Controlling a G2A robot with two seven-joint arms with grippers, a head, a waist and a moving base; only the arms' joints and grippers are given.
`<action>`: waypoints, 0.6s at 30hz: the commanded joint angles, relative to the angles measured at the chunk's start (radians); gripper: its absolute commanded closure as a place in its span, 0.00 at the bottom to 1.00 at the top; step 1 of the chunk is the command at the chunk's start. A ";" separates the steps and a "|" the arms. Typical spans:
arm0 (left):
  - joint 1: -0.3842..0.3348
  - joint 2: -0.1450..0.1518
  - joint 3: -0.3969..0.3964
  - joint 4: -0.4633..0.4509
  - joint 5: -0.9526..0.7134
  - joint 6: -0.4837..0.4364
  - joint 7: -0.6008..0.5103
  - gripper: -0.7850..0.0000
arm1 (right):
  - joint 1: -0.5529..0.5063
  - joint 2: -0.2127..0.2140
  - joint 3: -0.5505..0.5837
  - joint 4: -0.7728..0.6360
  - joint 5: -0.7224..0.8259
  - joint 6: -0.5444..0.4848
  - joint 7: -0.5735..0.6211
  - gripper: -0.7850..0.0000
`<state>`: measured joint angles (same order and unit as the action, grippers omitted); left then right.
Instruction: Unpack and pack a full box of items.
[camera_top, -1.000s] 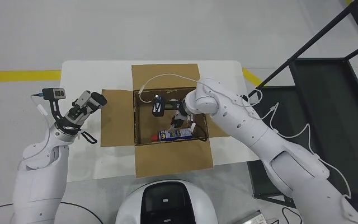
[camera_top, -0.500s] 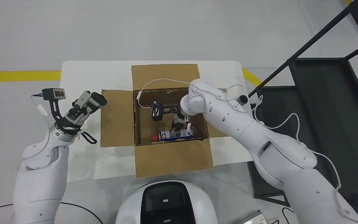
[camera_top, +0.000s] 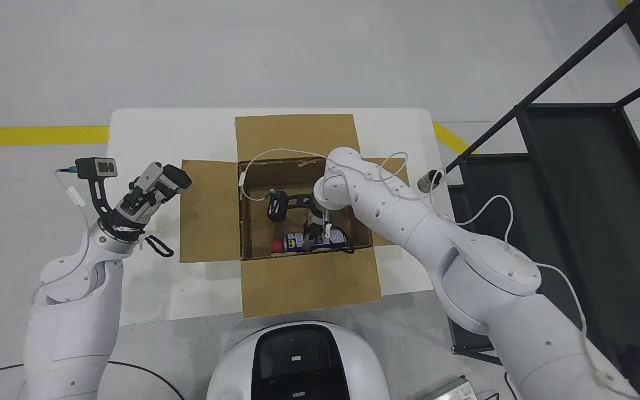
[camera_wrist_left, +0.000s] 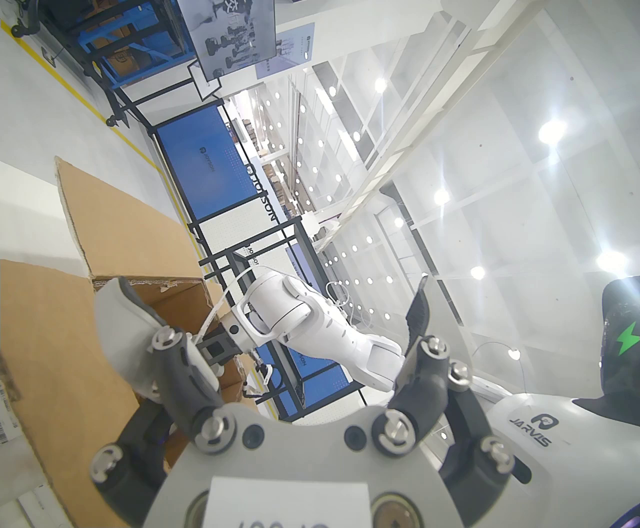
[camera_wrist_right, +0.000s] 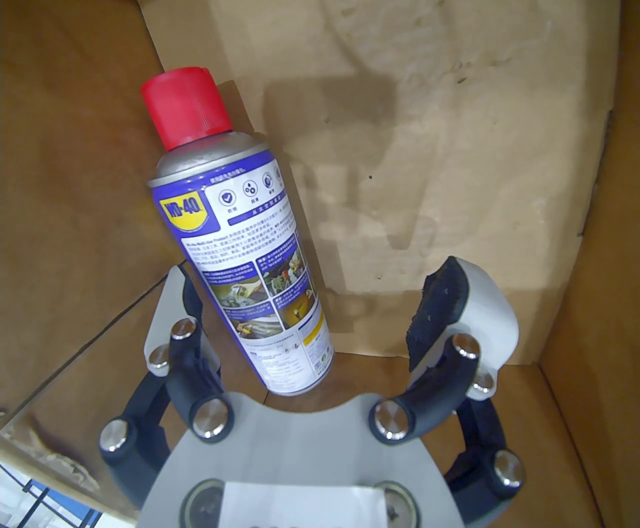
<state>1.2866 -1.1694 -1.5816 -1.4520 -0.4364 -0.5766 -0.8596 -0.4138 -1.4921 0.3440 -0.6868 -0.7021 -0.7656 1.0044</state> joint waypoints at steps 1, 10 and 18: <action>0.000 0.000 0.000 0.000 0.000 0.000 0.000 0.00 | 0.004 -0.015 -0.008 0.031 -0.003 -0.003 -0.012 0.00; 0.000 0.000 0.000 0.000 0.000 0.000 0.000 0.00 | 0.020 -0.078 -0.040 0.149 -0.023 -0.017 -0.036 0.51; 0.000 0.000 0.000 0.000 0.000 0.000 0.000 0.00 | 0.033 -0.121 -0.054 0.228 -0.043 -0.021 -0.060 1.00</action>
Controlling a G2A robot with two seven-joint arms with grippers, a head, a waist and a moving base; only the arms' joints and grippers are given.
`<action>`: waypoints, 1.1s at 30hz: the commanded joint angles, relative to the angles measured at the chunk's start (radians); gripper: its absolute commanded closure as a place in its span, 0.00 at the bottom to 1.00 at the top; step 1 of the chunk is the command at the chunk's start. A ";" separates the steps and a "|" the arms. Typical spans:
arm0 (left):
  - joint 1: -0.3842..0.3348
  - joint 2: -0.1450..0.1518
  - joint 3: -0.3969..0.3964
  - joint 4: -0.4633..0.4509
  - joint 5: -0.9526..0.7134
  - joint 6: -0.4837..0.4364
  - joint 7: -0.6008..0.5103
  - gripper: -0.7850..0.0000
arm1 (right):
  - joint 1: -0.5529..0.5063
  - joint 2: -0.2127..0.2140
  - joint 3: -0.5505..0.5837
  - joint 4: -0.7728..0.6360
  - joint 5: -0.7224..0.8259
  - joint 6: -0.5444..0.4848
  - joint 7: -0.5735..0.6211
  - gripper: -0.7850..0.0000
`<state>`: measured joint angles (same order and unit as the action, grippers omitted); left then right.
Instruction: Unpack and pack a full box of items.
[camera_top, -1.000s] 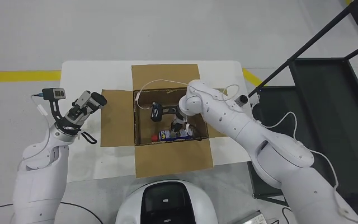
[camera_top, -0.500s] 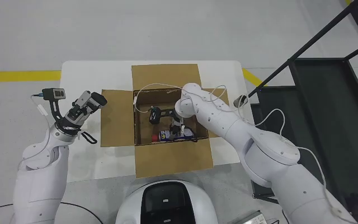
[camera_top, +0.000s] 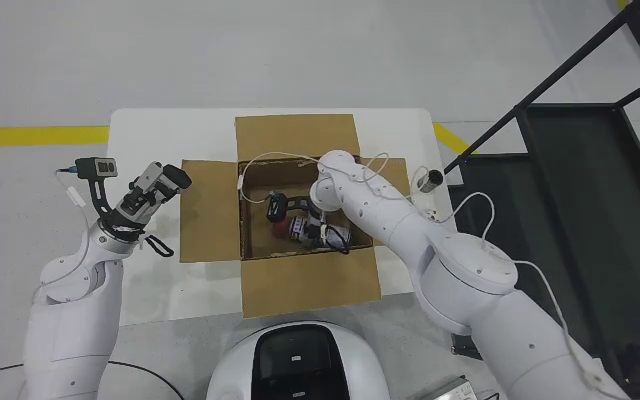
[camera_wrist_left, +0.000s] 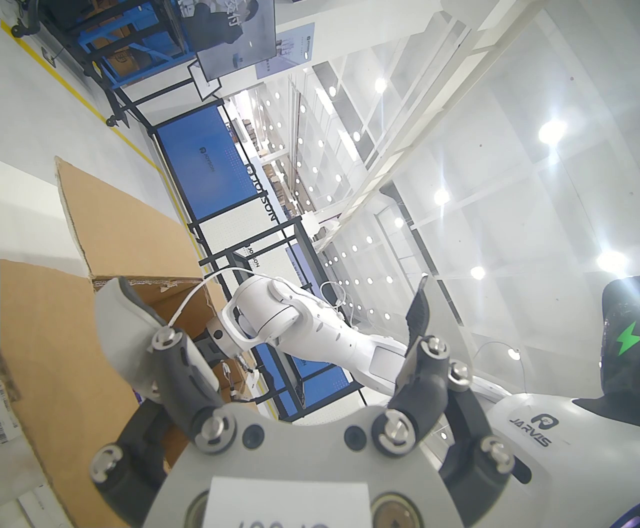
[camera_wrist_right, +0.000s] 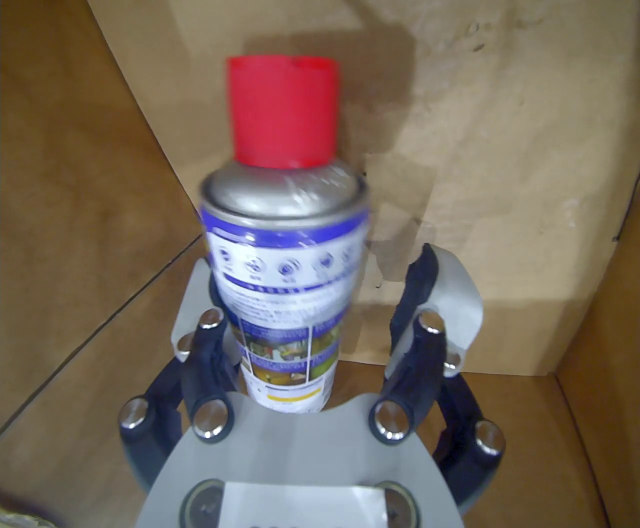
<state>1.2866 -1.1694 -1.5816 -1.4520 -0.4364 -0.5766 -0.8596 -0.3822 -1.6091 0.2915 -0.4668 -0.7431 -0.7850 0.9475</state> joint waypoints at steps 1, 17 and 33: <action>0.000 0.000 0.000 0.000 0.000 0.000 0.000 0.00 | 0.003 -0.008 -0.002 0.017 -0.005 -0.003 -0.005 1.00; 0.000 0.000 0.000 0.000 0.000 0.000 0.000 0.00 | 0.043 -0.010 0.020 0.030 -0.059 -0.001 -0.105 1.00; 0.000 0.000 0.000 0.000 0.000 0.000 0.000 0.00 | -0.054 0.181 0.164 -0.379 -0.163 0.038 -0.164 1.00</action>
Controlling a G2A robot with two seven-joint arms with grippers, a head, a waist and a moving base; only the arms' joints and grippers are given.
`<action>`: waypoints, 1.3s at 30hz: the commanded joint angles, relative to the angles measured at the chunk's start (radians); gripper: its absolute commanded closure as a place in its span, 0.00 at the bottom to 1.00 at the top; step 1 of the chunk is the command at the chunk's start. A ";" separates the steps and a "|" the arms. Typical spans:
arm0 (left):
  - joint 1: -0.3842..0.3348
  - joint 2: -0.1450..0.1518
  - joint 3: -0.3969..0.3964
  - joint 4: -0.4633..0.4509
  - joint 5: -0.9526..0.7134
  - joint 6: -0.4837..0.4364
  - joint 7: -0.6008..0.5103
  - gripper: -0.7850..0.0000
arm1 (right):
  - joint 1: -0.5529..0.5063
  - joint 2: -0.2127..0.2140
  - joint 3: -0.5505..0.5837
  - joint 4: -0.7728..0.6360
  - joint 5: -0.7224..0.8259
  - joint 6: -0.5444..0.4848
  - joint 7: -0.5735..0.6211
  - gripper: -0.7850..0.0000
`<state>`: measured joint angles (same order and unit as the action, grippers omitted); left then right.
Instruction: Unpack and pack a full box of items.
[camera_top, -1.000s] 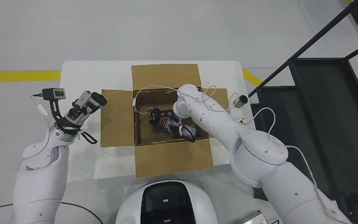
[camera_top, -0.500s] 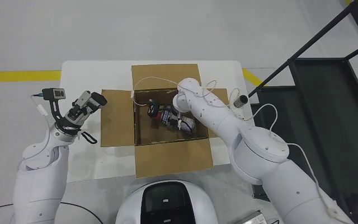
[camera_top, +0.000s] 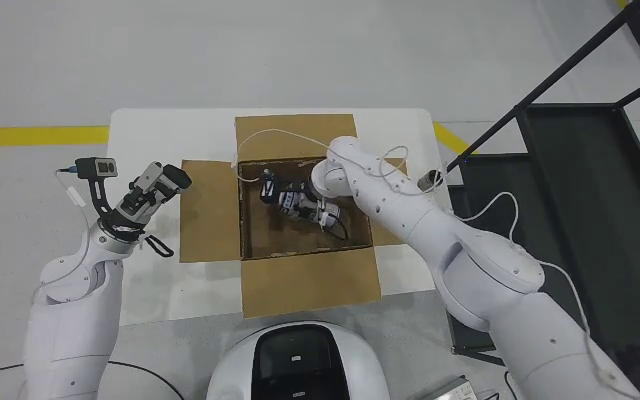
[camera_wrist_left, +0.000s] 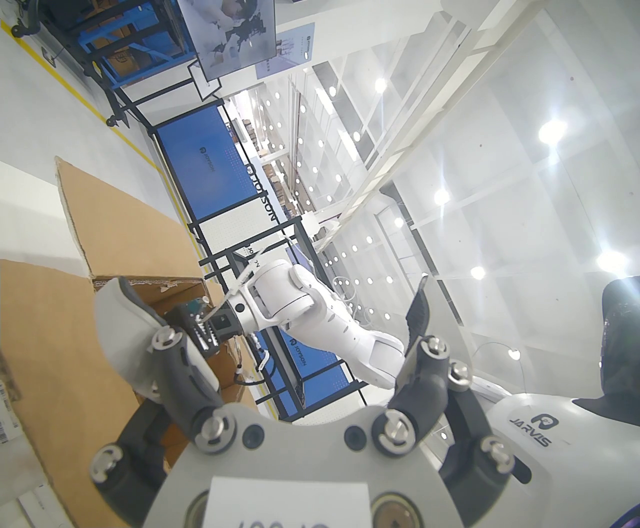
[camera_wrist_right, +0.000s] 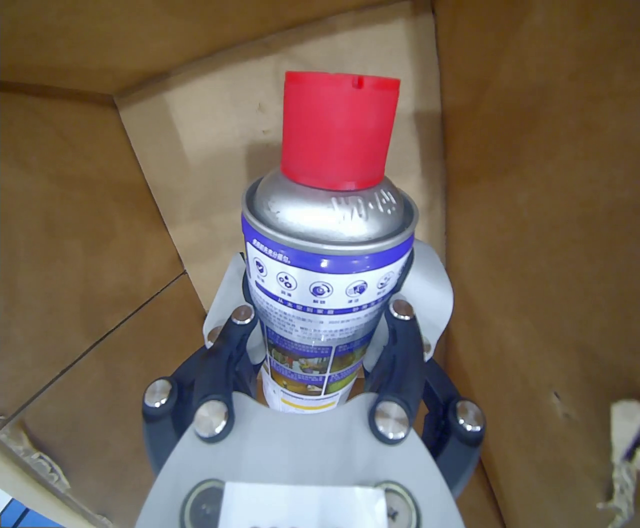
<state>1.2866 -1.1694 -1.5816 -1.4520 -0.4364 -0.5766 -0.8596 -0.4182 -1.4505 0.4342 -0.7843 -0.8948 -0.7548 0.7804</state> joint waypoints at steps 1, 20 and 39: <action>0.000 0.000 0.000 0.000 0.000 0.000 0.000 0.00 | -0.038 0.044 0.043 -0.112 -0.022 0.013 0.008 1.00; 0.000 0.000 0.000 0.000 0.000 0.000 0.000 0.00 | -0.667 0.344 0.657 -0.934 -0.332 0.008 -0.253 1.00; 0.000 0.000 0.000 0.000 0.000 0.000 0.000 0.00 | -0.827 0.380 0.780 -1.007 -0.488 -0.077 -0.611 1.00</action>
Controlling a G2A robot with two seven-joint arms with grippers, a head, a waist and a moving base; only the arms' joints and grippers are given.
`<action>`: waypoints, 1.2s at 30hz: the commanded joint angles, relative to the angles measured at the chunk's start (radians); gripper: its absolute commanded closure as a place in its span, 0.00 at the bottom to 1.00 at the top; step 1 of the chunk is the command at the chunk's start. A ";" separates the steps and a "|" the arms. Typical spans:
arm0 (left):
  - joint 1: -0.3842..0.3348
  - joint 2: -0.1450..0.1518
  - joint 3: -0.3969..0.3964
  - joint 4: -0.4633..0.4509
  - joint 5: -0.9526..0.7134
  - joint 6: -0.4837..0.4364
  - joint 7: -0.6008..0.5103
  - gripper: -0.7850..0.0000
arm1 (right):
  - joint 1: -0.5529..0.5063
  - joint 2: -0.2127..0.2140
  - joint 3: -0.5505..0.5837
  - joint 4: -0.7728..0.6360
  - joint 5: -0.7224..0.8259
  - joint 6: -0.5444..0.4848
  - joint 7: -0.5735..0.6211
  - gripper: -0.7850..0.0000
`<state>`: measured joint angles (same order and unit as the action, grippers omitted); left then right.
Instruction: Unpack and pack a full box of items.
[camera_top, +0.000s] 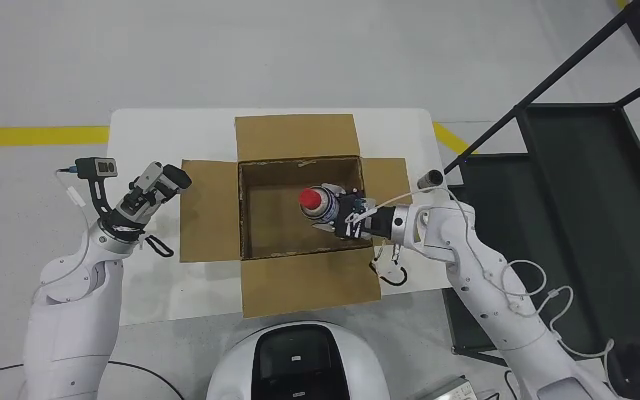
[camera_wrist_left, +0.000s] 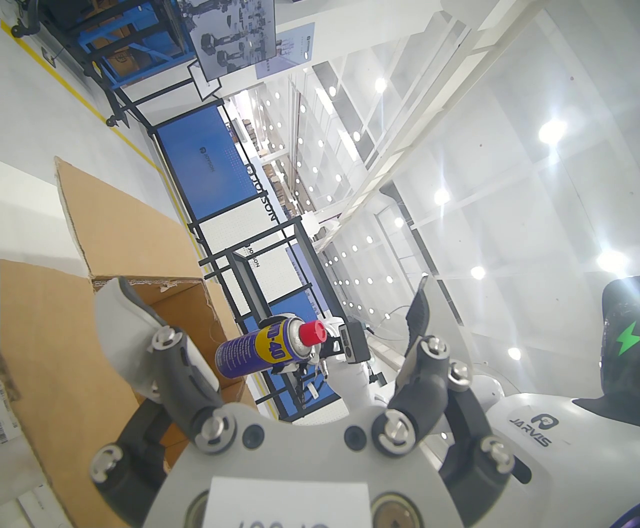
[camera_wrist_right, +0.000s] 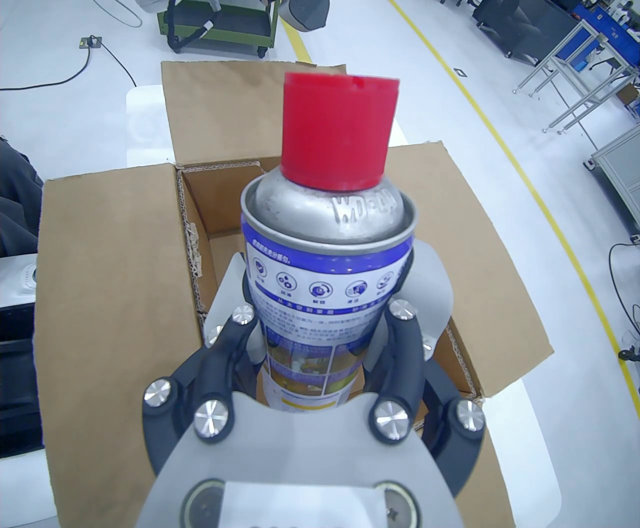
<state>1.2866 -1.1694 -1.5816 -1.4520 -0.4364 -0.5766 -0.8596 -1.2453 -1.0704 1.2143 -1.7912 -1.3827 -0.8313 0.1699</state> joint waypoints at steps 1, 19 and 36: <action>0.000 0.000 0.000 0.000 0.000 0.000 0.000 0.00 | 0.000 0.000 0.000 0.000 0.000 0.000 0.000 1.00; 0.000 0.000 0.000 0.000 0.000 0.000 0.000 0.00 | -0.140 0.027 0.218 0.062 0.121 -0.073 -0.356 1.00; 0.000 0.000 0.000 0.000 0.000 0.000 0.000 0.00 | -0.398 0.044 0.415 0.336 -0.068 0.108 -0.960 1.00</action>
<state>1.2866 -1.1694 -1.5816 -1.4520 -0.4364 -0.5766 -0.8596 -1.6358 -1.0270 1.6301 -1.4572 -1.4399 -0.7237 -0.7818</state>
